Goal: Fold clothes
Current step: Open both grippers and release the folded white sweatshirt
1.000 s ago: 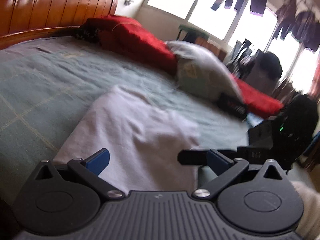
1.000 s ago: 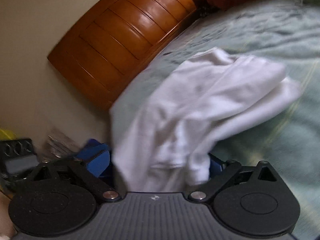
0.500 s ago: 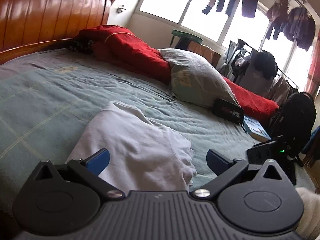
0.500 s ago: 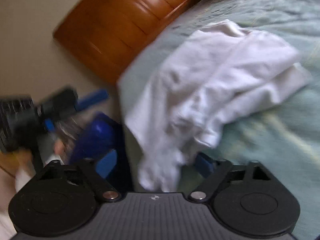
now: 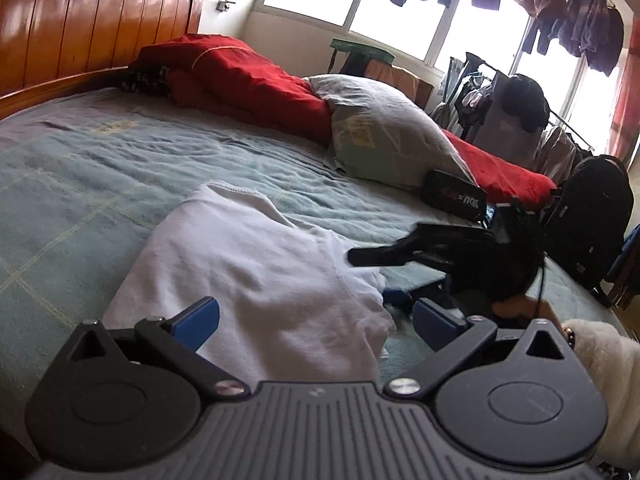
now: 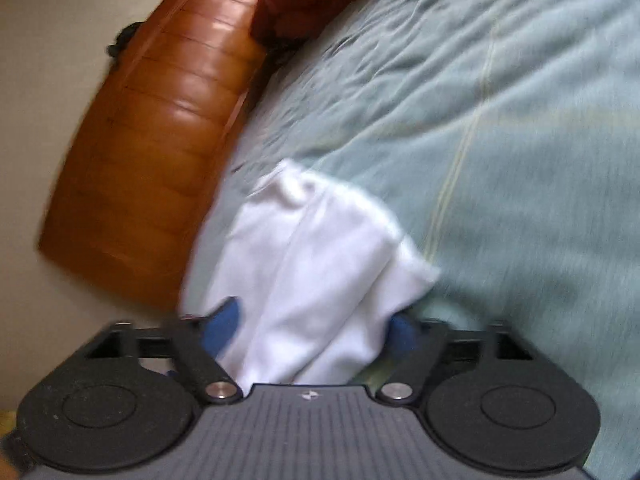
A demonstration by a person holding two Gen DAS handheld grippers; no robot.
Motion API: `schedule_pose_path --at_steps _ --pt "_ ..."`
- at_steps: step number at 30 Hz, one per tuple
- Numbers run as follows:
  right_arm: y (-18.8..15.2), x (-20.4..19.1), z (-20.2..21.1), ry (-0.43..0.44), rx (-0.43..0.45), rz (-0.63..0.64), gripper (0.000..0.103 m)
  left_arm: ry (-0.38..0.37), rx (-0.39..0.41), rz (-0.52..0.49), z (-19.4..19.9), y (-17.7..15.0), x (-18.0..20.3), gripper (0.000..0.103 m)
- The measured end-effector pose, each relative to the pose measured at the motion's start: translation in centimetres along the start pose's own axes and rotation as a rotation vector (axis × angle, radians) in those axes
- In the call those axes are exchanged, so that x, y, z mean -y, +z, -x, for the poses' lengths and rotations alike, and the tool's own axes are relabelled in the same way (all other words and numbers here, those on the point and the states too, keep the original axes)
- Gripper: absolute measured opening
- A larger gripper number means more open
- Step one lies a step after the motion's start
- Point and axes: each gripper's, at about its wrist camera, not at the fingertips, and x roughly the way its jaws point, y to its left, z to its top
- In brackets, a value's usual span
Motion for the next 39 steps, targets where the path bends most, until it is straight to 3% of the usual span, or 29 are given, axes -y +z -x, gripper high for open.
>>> schedule_pose_path --at_steps 2,7,10,12,15,19,21,24,26,29,35,37,39 --pt "0.8 0.2 0.0 -0.02 0.014 0.015 0.031 -0.011 -0.01 -0.005 -0.2 -0.2 0.2 0.102" --pt "1.9 -1.3 0.2 -0.141 0.081 0.263 0.019 -0.056 -0.065 -0.016 -1.1 -0.8 0.4 0.102" --pt "2.2 0.2 0.9 -0.152 0.049 0.26 0.019 -0.095 -0.182 0.01 -3.1 -1.8 0.0 0.102" --pt "2.0 -0.2 1.5 -0.168 0.052 0.298 0.021 -0.068 -0.248 0.021 -4.1 -2.3 -0.2 0.101" --pt "1.0 -3.2 2.8 -0.219 0.098 0.438 0.027 -0.066 -0.195 -0.015 -2.5 -1.3 -0.1 0.102" --pt "-0.7 -7.3 2.4 -0.159 0.067 0.636 0.027 -0.002 -0.059 -0.048 -1.5 2.4 -0.9 0.102" --pt "-2.0 -8.8 1.0 -0.135 0.015 0.724 0.027 0.0 -0.058 -0.022 -3.1 3.5 -2.0 0.102" --pt "-4.5 -8.5 -2.2 -0.197 -0.074 0.83 0.027 0.034 -0.115 0.037 -6.9 3.7 -4.1 0.102" --pt "-5.5 -7.6 -2.4 -0.213 -0.061 0.868 0.028 0.055 -0.133 0.052 -8.3 2.7 -5.2 0.1" --pt "-5.4 -7.0 -1.9 -0.206 -0.057 0.847 0.028 0.072 -0.143 0.034 -8.4 1.8 -5.3 0.1" --pt "-5.4 -6.8 -1.2 -0.195 -0.048 0.796 0.031 0.018 -0.094 0.079 -8.4 5.7 -4.9 0.1" --pt "-5.5 -6.6 -0.9 -0.193 -0.043 0.761 0.038 0.05 -0.131 0.104 -10.9 6.2 -5.6 0.1" --pt "-5.5 -6.5 0.2 -0.202 -0.038 0.717 0.049 0.137 -0.183 0.117 -13.6 6.0 -6.2 0.1"
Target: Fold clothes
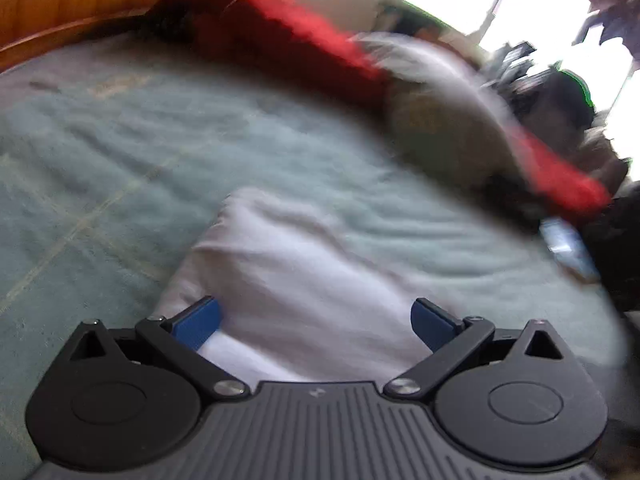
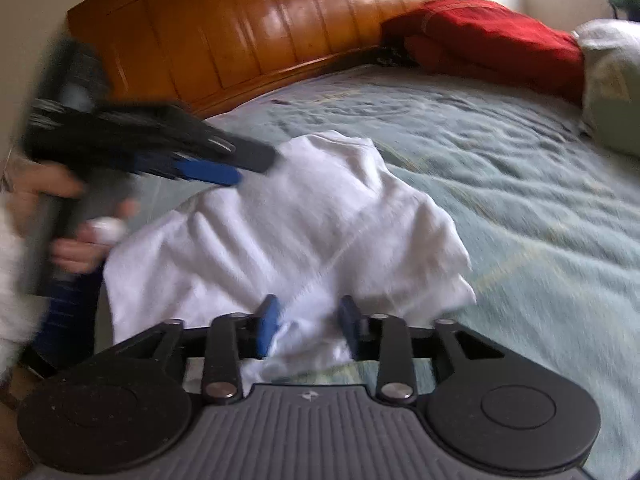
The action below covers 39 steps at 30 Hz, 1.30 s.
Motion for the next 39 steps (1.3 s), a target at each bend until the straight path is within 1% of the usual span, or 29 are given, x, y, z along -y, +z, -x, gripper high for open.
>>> schedule_pose_path --at_steps 1,2,3,4,5,7,8,9,11,13,15,18,20,22,25,28,31,33,34,35,37,39 --pt "-0.2 0.0 0.9 -0.006 0.003 -0.013 0.056 0.029 -0.011 -0.004 -0.6 -0.1 0.1 0.101" --pt "-0.6 -0.1 2.0 -0.013 0.005 -0.018 0.059 0.05 -0.023 -0.011 -0.9 0.0 0.3 0.101" --pt "-1.0 -0.1 3.1 -0.019 0.008 -0.023 0.06 0.057 -0.037 -0.015 -0.4 0.3 0.8 0.101" --pt "-1.4 -0.2 4.3 -0.025 0.013 -0.021 0.063 0.048 -0.046 -0.008 0.1 0.7 1.2 0.101" --pt "-2.1 -0.4 5.5 -0.031 0.021 -0.018 0.069 0.013 -0.037 0.0 0.7 1.1 1.4 0.101" --pt "-3.3 -0.6 7.5 -0.041 0.037 -0.031 0.073 -0.072 -0.005 0.015 1.4 2.0 1.6 0.102" --pt "-3.9 -0.7 8.3 -0.044 0.042 -0.042 0.074 -0.084 0.0 0.022 1.0 2.5 1.7 0.102" --pt "-4.6 -0.7 9.1 -0.044 0.044 -0.057 0.074 -0.081 -0.002 0.026 0.1 2.8 1.7 0.102" --pt "-6.1 -0.7 10.8 -0.054 0.055 -0.098 0.075 -0.055 -0.022 0.042 -2.3 3.3 1.4 0.102" --pt "-7.6 -0.6 12.3 -0.07 0.069 -0.136 0.076 -0.034 -0.02 0.06 -3.6 3.4 1.3 0.102" --pt "-8.9 -0.5 13.8 -0.106 0.075 -0.158 0.077 -0.014 -0.017 0.049 -3.4 3.8 1.9 0.102" --pt "-10.2 -0.6 15.6 -0.138 0.078 -0.153 0.079 0.0 -0.033 0.041 -1.1 3.7 2.8 0.101" --pt "-10.7 -0.6 16.7 -0.147 0.095 -0.162 0.082 0.0 -0.04 0.023 0.8 2.9 3.1 0.102" --pt "-11.0 -0.4 17.5 -0.137 0.118 -0.187 0.084 -0.012 -0.054 0.016 2.5 1.4 2.7 0.102" --pt "-11.2 -0.4 18.1 -0.125 0.129 -0.208 0.085 0.0 -0.06 0.031 4.2 -1.7 1.3 0.102" --pt "-11.4 -0.6 18.4 -0.117 0.133 -0.209 0.085 0.007 -0.071 0.064 4.8 -4.3 -0.6 0.102" --pt "-11.6 -0.8 18.6 -0.107 0.129 -0.212 0.086 0.007 -0.054 0.085 6.2 -4.3 -0.9 0.102" --pt "-11.7 -0.9 18.9 -0.111 0.135 -0.209 0.086 0.015 -0.013 0.091 7.7 -3.8 -0.5 0.102" --pt "-11.7 -1.0 19.2 -0.113 0.139 -0.207 0.086 0.008 0.002 0.099 8.3 -3.9 -0.5 0.102" --pt "-11.8 -1.0 19.3 -0.114 0.142 -0.207 0.088 -0.002 -0.002 0.115 8.6 -4.2 -0.7 0.102" --pt "-11.9 -0.9 19.5 -0.113 0.145 -0.213 0.089 -0.017 -0.041 0.142 8.3 -5.4 -1.2 0.102" --pt "-12.1 -0.7 19.3 -0.109 0.137 -0.228 0.089 -0.001 -0.085 0.152 7.7 -6.5 -1.7 0.102"
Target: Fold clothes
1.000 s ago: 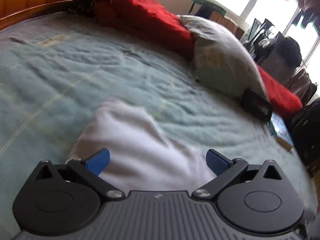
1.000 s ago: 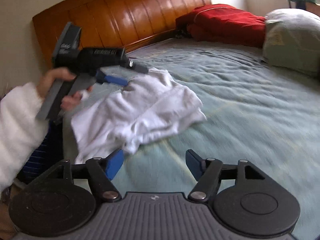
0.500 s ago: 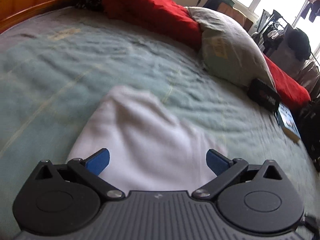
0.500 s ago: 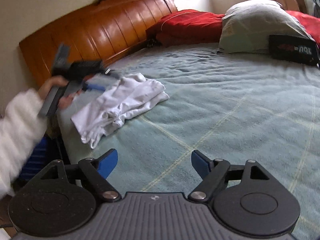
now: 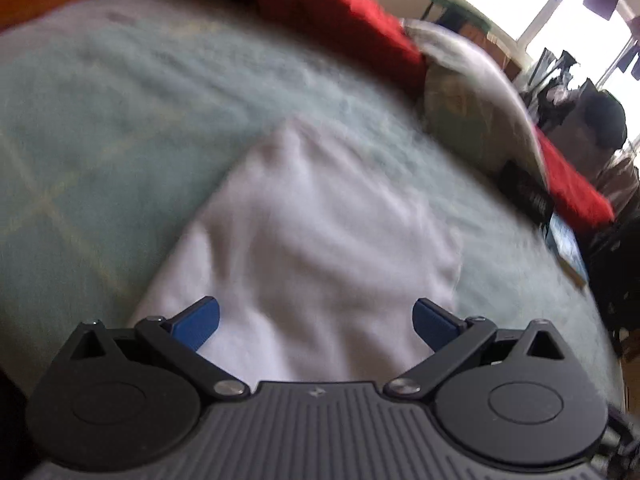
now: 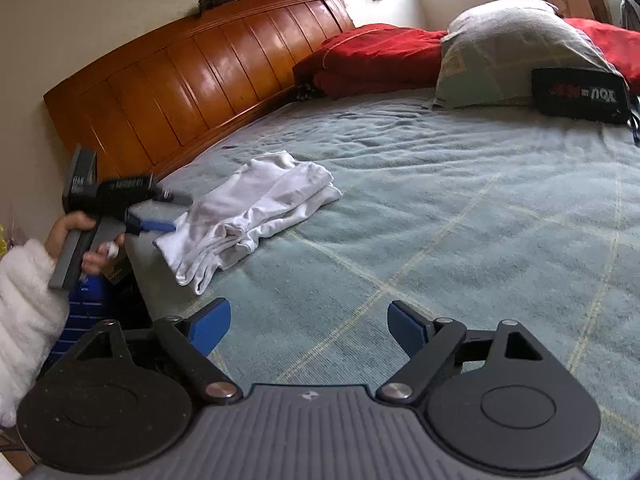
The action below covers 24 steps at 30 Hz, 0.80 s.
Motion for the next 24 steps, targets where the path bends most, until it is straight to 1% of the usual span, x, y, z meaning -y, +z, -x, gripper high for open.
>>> schedule_pose_path --at_steps 1,2,5,7,8,11,12,13,16,17,20,22,24 --pt "-0.1 0.1 -0.1 0.003 -0.007 -0.01 0.089 0.005 -0.008 0.005 0.0 -0.4 -0.2 0.102" --pt "-0.1 0.2 -0.2 0.005 -0.013 -0.018 0.089 0.0 0.006 0.006 0.4 -0.6 -0.1 0.102" --pt "-0.2 -0.3 -0.1 0.005 -0.012 -0.003 0.089 -0.055 0.075 -0.007 2.5 -0.8 0.6 0.102" --pt "-0.1 -0.5 0.0 0.002 -0.006 0.007 0.09 -0.078 0.093 -0.024 2.8 -0.9 0.8 0.102" --pt "-0.1 -0.6 0.0 0.003 -0.005 0.006 0.09 -0.075 0.085 -0.025 2.5 -0.9 0.8 0.102" --pt "-0.1 -1.0 0.3 -0.005 -0.006 0.007 0.09 -0.025 0.01 0.004 0.8 -1.1 0.4 0.102" --pt "-0.1 -1.1 0.5 -0.014 -0.006 0.015 0.09 -0.01 0.0 0.005 0.5 -1.2 0.5 0.102" --pt "0.0 -1.2 0.7 -0.024 -0.004 0.022 0.091 -0.004 0.018 -0.016 0.8 -1.2 1.2 0.102" --pt "0.0 -1.4 1.3 -0.062 0.003 0.032 0.093 -0.029 0.104 -0.133 2.2 -1.1 3.8 0.102" --pt "0.0 -1.4 1.5 -0.073 0.009 0.03 0.093 -0.019 0.12 -0.175 2.2 -1.1 4.7 0.102" --pt "0.0 -1.4 2.3 -0.106 0.028 0.024 0.094 0.078 0.143 -0.322 0.9 -0.9 7.7 0.102" --pt "-0.2 -1.5 2.9 -0.121 0.041 0.023 0.095 0.128 0.155 -0.389 -0.6 -0.6 9.2 0.102" --pt "-0.6 -1.7 3.5 -0.141 0.048 0.034 0.096 0.181 0.162 -0.435 -2.3 -0.6 10.2 0.102"
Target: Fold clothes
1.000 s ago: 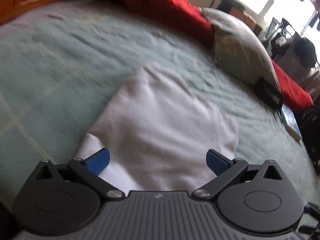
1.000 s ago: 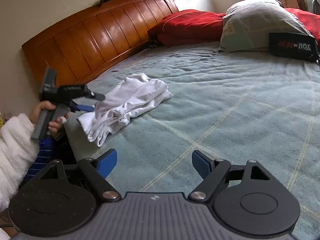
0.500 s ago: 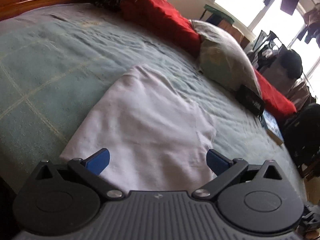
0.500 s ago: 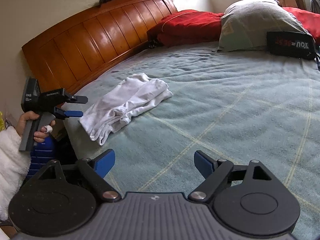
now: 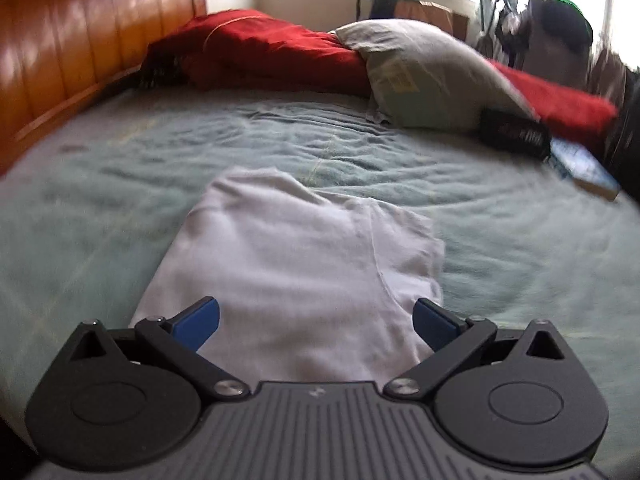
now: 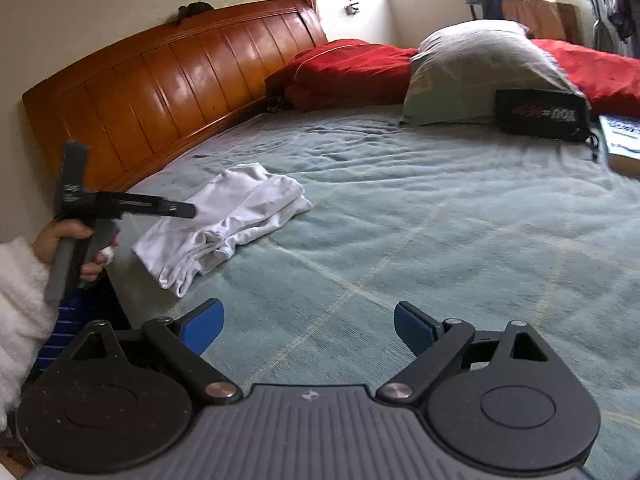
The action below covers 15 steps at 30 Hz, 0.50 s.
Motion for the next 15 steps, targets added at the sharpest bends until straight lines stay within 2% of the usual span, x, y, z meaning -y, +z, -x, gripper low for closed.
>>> schedule_pose_path --at_steps 2,5,11,15 --pt "-0.3 -0.1 0.6 -0.017 0.007 0.014 0.097 0.04 -0.037 -0.024 -1.8 -0.5 0.6 0.102" --pt "-0.7 0.5 1.2 -0.028 0.004 0.006 0.097 0.02 -0.105 0.054 -3.2 -1.2 -0.1 0.102" --pt "-1.1 2.0 1.1 0.006 -0.002 -0.053 0.098 -0.059 -0.053 0.135 -0.8 1.6 -1.9 0.102" --pt "-1.2 1.9 0.4 0.012 -0.004 -0.053 0.098 -0.009 -0.068 0.192 -3.5 3.2 -3.1 0.102"
